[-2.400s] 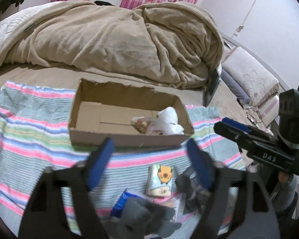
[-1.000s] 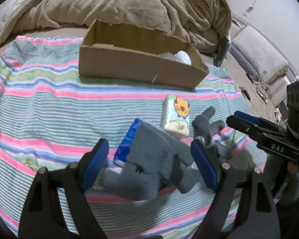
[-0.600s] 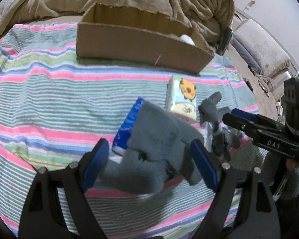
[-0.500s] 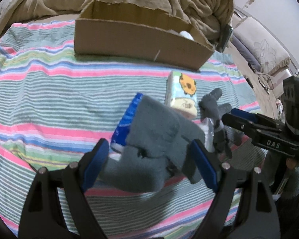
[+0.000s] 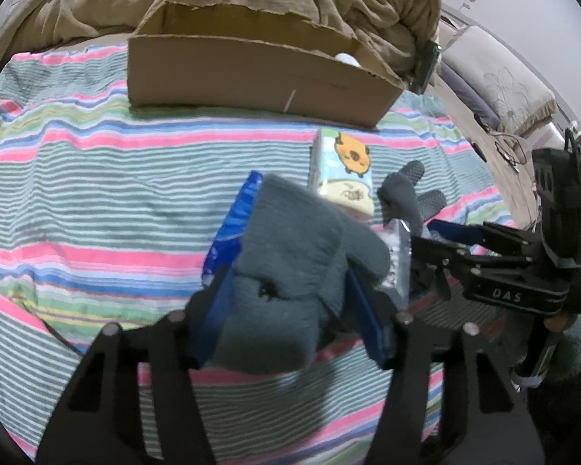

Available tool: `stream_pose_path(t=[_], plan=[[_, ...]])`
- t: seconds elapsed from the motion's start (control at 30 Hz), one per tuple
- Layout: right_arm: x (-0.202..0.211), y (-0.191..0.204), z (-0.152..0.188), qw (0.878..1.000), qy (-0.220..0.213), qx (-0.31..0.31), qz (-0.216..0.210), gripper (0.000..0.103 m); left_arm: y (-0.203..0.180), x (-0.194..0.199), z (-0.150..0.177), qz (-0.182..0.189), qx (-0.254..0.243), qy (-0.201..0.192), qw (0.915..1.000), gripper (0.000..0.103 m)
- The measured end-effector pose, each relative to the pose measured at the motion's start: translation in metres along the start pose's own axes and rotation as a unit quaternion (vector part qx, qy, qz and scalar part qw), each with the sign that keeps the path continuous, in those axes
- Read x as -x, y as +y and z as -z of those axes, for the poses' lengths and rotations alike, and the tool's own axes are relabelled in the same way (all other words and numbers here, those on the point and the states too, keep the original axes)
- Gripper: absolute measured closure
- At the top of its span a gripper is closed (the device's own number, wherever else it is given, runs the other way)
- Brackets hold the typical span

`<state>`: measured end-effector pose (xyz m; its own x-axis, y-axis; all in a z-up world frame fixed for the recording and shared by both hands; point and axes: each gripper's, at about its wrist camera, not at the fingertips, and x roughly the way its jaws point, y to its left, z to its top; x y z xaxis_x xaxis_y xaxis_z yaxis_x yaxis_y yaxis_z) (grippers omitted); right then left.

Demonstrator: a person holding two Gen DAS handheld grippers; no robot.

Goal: Organize objects
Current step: 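Grasp grey knit glove with left tool while right tool grasps dotted glove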

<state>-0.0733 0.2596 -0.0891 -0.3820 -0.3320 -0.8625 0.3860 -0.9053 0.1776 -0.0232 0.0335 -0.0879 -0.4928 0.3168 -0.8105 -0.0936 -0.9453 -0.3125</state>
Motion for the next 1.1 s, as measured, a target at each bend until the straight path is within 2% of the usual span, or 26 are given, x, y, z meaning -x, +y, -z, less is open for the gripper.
stream_pose_path(t=[0.17,0.4,1.1], plan=[[-0.001,0.004,-0.001,1.000,0.002,0.013,-0.011,0.072,0.001,0.002,0.000,0.000,-0.001,-0.007,1.0000,0.052],[0.003,0.006,-0.002,1.000,-0.003,0.015,-0.013,0.073,-0.002,0.008,-0.001,0.004,-0.008,-0.020,0.9998,0.056],[0.040,0.008,-0.023,0.998,-0.051,0.009,-0.027,0.073,0.000,0.036,-0.016,0.006,0.002,-0.054,0.9985,0.056]])
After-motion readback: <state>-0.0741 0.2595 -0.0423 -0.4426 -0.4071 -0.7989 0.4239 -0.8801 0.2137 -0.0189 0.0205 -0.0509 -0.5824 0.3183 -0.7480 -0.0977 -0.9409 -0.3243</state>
